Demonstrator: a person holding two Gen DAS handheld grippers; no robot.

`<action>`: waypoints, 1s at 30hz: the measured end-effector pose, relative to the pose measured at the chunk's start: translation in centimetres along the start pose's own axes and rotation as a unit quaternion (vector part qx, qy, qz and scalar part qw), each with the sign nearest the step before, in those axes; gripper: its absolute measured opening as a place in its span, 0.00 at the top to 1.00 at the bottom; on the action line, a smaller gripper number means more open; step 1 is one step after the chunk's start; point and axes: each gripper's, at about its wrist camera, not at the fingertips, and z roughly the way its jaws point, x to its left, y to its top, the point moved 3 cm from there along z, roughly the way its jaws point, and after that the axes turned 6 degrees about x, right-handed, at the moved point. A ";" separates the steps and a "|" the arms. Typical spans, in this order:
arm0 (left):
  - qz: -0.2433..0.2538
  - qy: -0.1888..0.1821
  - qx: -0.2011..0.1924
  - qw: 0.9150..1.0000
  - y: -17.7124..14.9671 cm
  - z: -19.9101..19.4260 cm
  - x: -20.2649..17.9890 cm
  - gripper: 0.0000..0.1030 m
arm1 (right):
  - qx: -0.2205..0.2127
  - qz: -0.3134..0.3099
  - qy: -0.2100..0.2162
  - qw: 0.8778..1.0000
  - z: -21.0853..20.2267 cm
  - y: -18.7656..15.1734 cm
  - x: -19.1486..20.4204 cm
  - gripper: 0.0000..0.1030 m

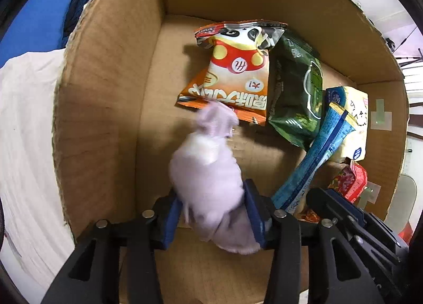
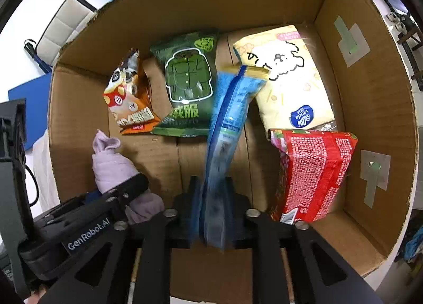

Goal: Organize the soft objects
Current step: 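Open both tools to release cloth and blue snack in the box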

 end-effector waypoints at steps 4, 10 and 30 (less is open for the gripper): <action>-0.002 0.004 -0.013 1.000 -0.4 -1.1 -0.3 0.46 | -0.005 -0.010 -0.007 1.000 -0.5 -0.3 0.2 0.55; -0.001 0.007 -0.041 0.999 -2.1 -3.3 -1.1 0.39 | -0.010 -0.026 -0.028 0.999 -1.5 -1.1 0.1 0.50; 0.017 0.071 -0.153 0.986 -6.8 -9.5 -1.8 0.07 | -0.069 -0.067 -0.123 0.988 -7.1 -4.7 -1.9 0.02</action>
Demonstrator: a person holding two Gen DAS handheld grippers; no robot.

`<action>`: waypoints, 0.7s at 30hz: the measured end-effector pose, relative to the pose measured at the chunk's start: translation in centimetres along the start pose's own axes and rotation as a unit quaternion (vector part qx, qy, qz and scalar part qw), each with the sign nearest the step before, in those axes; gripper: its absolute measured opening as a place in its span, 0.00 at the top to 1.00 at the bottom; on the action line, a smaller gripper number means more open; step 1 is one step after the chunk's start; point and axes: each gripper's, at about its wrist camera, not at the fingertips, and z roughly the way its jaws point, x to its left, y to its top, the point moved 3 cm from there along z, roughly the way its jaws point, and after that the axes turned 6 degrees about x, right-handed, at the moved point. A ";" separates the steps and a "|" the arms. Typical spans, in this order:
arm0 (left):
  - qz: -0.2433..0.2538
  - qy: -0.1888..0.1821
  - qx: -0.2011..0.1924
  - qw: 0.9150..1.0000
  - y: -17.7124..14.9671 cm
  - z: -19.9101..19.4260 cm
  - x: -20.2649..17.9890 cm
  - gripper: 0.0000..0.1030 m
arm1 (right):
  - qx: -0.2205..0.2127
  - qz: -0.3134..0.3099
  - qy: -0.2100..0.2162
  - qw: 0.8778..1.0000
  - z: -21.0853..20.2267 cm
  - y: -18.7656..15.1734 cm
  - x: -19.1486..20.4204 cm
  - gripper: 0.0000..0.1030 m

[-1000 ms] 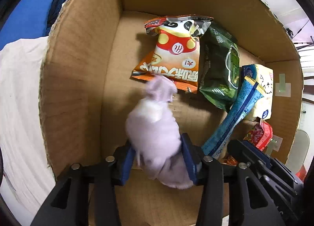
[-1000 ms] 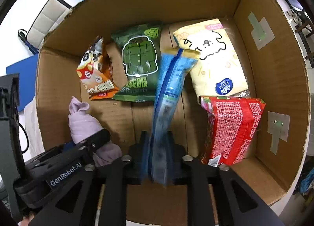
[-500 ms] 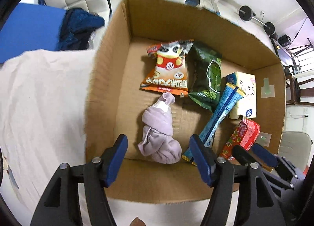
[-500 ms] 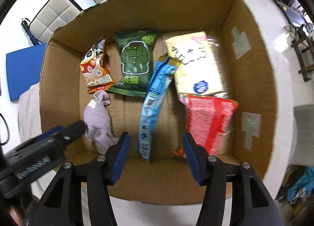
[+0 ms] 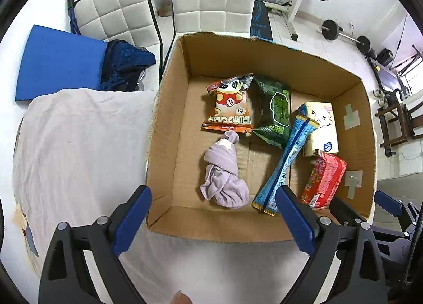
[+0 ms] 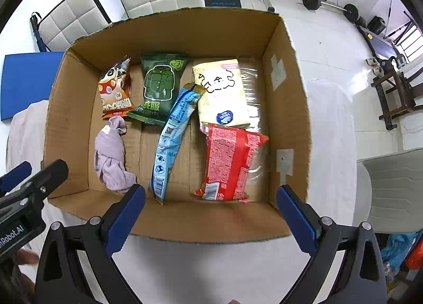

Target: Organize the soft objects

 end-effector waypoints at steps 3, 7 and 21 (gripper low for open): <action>-0.002 0.001 -0.013 1.000 -0.6 -1.4 -0.1 0.07 | -0.004 -0.002 -0.002 1.000 -1.0 -0.6 -0.2 0.02; -0.005 -0.002 -0.033 0.999 -1.6 -3.7 -0.2 0.07 | -0.019 -0.001 0.000 1.000 -3.1 -1.8 -0.6 0.02; 0.018 0.010 -0.124 0.992 -10.1 -15.3 -1.6 0.07 | -0.120 -0.007 0.005 0.993 -15.2 -10.4 -2.5 0.02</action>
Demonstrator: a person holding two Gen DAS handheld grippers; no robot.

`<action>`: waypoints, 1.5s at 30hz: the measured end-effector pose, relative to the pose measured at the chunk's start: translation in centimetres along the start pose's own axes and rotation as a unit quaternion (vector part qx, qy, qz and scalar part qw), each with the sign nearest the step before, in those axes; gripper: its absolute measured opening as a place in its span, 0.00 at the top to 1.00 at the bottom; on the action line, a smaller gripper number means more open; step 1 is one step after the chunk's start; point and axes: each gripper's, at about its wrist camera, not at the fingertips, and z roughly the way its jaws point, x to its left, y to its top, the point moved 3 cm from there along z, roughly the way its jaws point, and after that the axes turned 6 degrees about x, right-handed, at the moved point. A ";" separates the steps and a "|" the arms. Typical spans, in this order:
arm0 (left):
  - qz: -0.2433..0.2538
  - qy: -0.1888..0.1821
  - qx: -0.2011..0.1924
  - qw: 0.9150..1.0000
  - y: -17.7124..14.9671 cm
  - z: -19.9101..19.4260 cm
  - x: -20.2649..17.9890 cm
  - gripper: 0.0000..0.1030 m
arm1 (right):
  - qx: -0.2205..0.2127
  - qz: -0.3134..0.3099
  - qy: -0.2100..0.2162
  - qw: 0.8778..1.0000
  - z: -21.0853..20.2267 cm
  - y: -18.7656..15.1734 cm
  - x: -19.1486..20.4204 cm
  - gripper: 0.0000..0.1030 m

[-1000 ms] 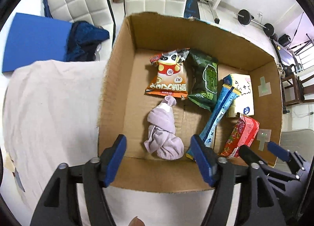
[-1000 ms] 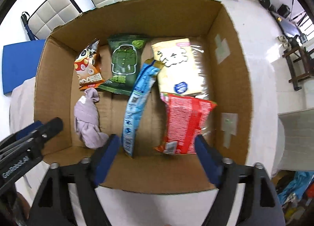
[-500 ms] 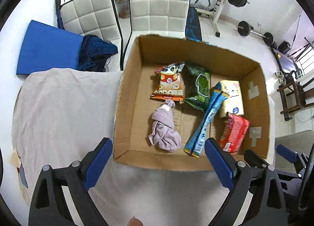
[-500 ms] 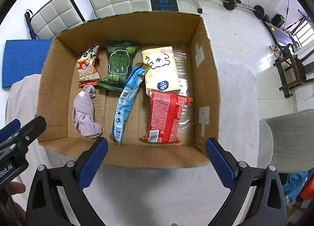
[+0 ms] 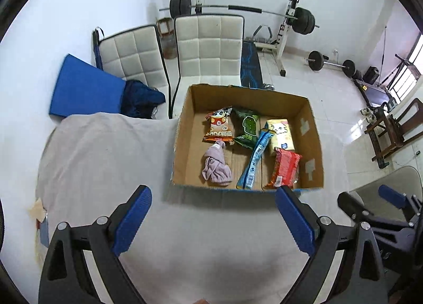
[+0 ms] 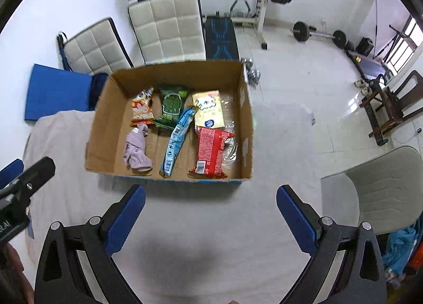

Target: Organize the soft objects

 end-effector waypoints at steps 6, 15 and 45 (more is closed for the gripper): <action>0.012 0.007 -0.023 1.000 -2.4 -4.5 -0.4 0.07 | -0.040 -0.001 0.008 0.999 -6.1 -3.1 -0.9 0.02; 0.010 -0.010 -0.050 0.999 -4.6 -10.2 -0.9 0.07 | -0.081 -0.011 0.025 0.996 -14.3 -6.9 -1.0 0.02; -0.003 0.007 -0.087 0.996 -5.9 -13.4 -0.4 0.00 | -0.130 -0.011 0.006 0.991 -20.4 -8.1 -0.9 0.02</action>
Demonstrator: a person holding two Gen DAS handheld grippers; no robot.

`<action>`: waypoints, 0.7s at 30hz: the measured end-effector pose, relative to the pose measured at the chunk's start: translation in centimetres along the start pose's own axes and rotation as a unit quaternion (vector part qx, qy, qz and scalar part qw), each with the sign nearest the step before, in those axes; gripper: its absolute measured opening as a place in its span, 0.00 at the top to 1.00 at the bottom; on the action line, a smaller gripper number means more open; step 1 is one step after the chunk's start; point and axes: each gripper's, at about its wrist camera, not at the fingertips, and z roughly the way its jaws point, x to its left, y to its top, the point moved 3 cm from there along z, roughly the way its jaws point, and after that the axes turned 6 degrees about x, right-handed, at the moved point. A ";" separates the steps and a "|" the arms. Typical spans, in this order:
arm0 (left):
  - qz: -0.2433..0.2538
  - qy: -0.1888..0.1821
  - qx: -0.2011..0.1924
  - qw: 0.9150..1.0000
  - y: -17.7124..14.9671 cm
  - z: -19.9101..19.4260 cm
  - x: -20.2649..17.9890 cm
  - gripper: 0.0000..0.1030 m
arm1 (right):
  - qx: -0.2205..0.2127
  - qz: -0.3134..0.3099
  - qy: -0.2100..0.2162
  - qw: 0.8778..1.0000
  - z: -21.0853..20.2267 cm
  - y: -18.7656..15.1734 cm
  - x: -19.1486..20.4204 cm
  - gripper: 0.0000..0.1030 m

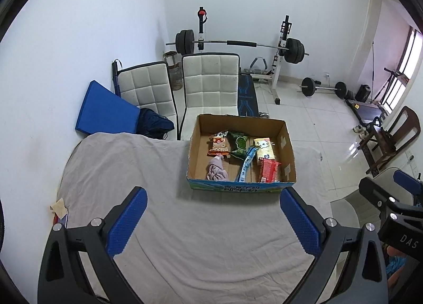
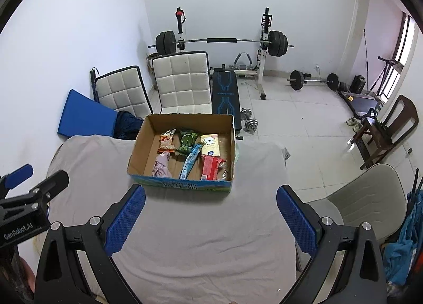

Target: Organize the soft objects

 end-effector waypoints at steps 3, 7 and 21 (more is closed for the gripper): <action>-0.003 0.004 -0.004 1.000 0.3 0.1 0.1 0.00 | -0.001 -0.001 -0.003 1.000 0.6 0.4 0.2 0.02; -0.005 0.008 -0.008 1.000 0.5 0.2 0.4 0.00 | -0.003 -0.001 -0.003 1.000 1.0 0.9 0.2 0.02; -0.004 0.007 -0.009 1.000 1.1 0.3 0.5 0.00 | -0.006 -0.005 -0.009 1.000 1.6 1.8 0.5 0.02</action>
